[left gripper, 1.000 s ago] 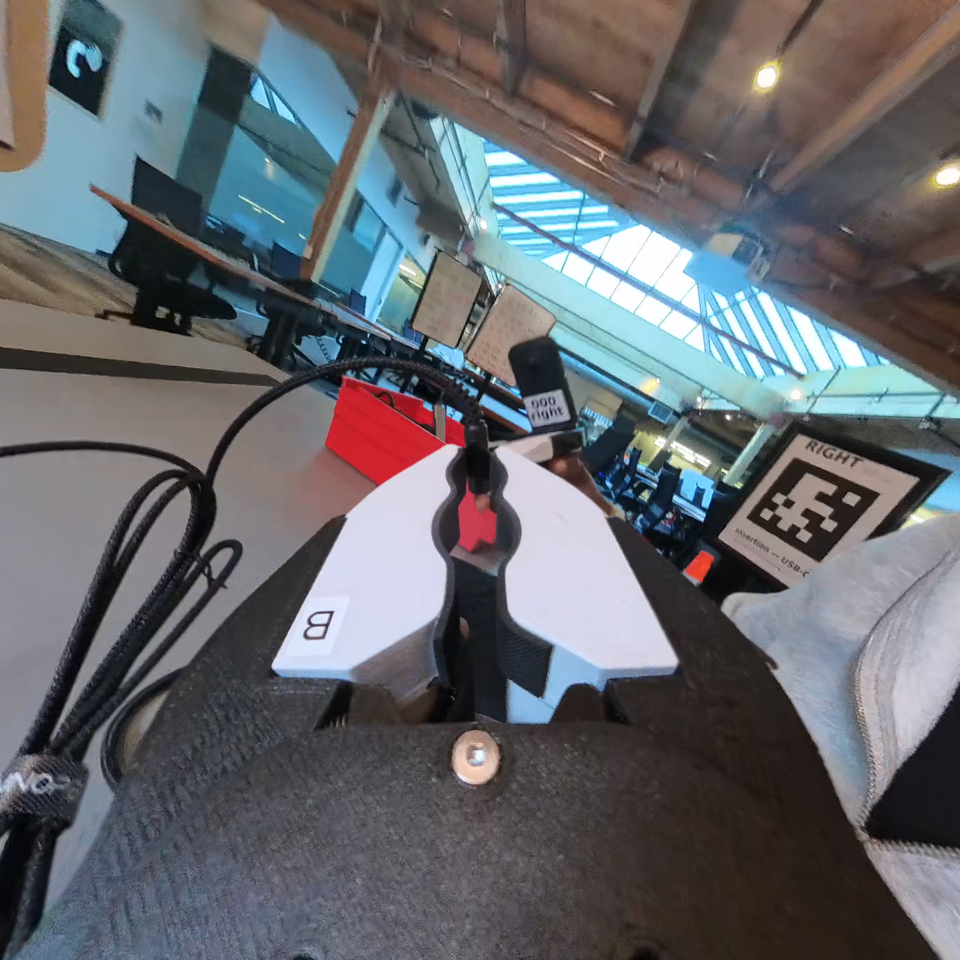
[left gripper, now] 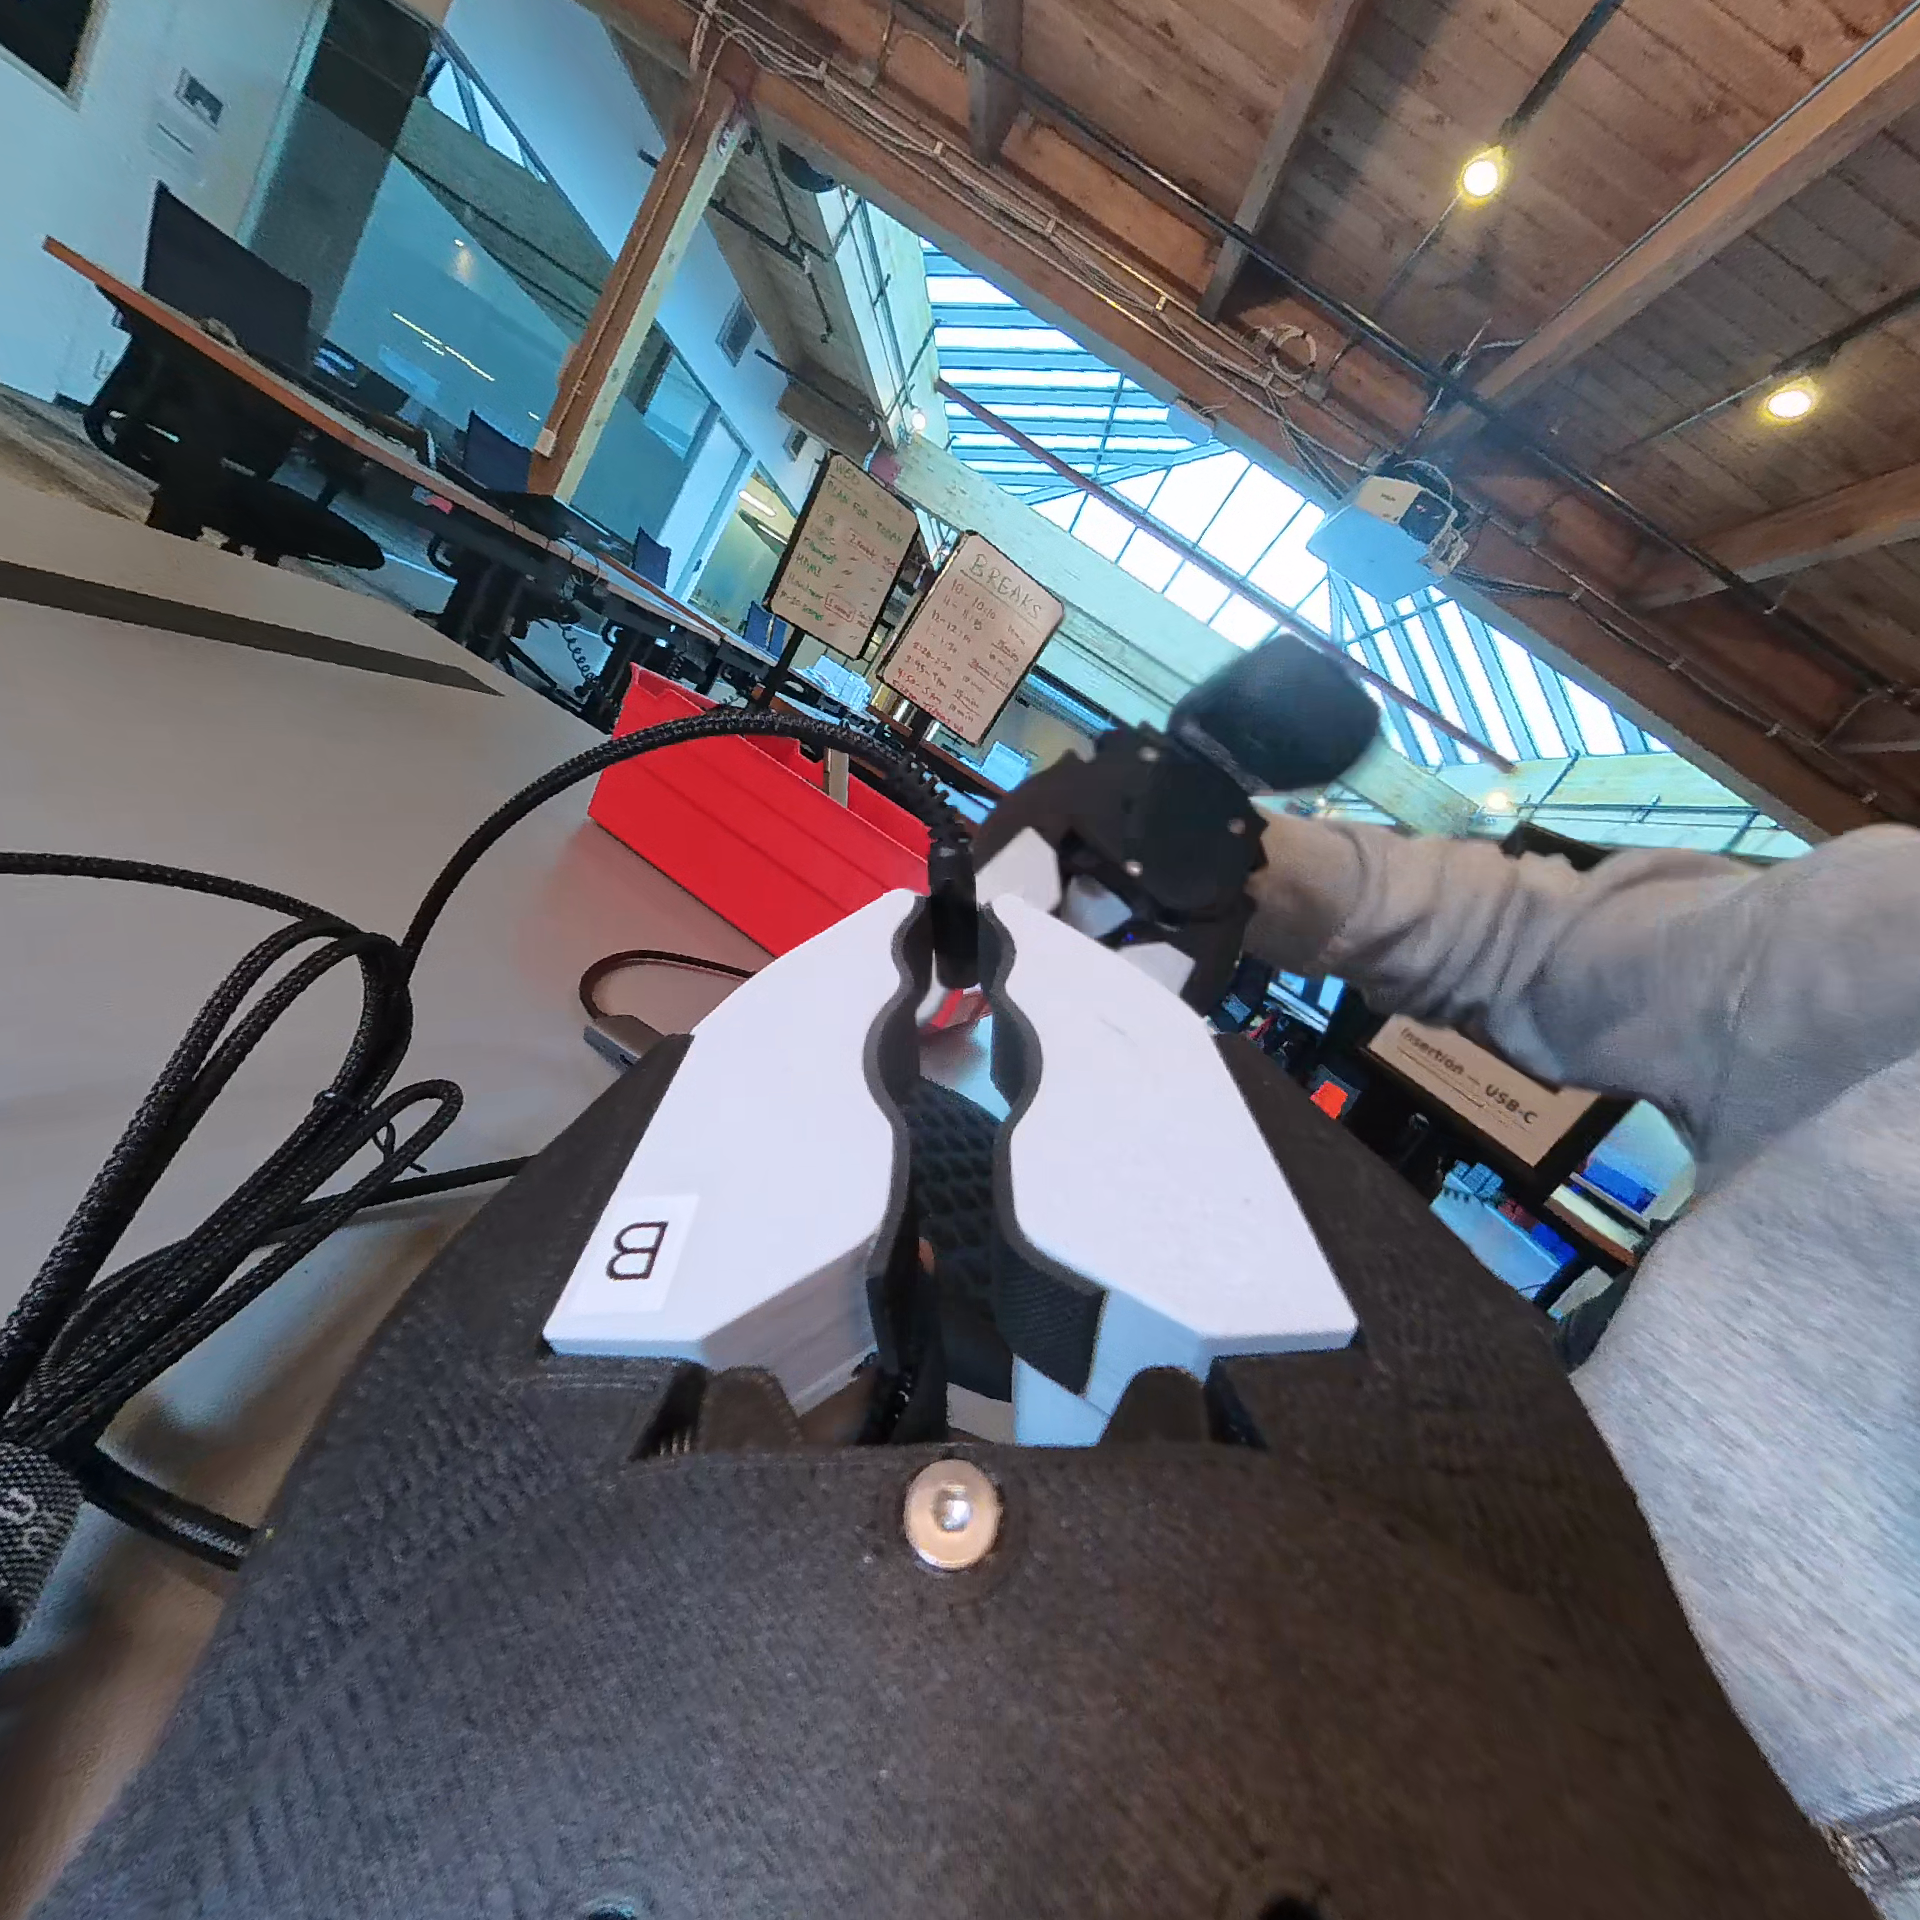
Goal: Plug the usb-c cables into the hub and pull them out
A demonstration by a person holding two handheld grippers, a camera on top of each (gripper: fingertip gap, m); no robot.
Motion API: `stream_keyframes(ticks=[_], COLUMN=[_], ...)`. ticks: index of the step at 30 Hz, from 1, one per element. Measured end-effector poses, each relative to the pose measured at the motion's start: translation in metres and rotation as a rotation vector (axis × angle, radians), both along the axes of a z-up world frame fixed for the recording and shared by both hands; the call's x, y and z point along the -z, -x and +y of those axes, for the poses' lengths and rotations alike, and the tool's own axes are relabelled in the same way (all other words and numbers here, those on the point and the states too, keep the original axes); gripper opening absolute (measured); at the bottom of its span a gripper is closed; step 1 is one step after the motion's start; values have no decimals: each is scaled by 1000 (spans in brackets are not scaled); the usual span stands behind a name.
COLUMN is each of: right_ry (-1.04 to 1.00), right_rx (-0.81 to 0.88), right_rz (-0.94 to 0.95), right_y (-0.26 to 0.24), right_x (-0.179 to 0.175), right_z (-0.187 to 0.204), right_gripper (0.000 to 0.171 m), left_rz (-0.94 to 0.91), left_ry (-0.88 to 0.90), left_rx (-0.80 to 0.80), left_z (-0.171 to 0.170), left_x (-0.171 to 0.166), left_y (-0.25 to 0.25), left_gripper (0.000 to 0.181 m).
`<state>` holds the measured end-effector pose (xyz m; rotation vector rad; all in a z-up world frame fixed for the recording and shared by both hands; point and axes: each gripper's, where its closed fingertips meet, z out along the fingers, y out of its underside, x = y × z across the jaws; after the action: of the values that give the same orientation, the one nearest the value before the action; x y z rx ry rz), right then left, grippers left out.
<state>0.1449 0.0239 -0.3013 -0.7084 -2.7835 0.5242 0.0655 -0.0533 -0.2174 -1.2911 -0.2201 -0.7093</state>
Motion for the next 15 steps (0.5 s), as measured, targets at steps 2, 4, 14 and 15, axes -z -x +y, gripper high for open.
stream_keyframes(ticks=[2,4,14,15], right_ry=[-147,-241,-453,-454], right_rx=[-285,-445,-855,-881], right_rz=[101,160,-10,19], right_y=[7,25,31,29], right_x=[-1,-2,38,36], right_z=[-2,-1,5,3], right_gripper=[47,46,25,22], left_rz=[3,-1,-28,-31], left_ry=[-2,-9,-29,-32], left_rx=[-1,-2,25,28], left_z=[0,-1,-4,-4], left_x=[0,-1,-2,-2], left_y=[0,0,1,1], left_gripper=[9,9,9,9])
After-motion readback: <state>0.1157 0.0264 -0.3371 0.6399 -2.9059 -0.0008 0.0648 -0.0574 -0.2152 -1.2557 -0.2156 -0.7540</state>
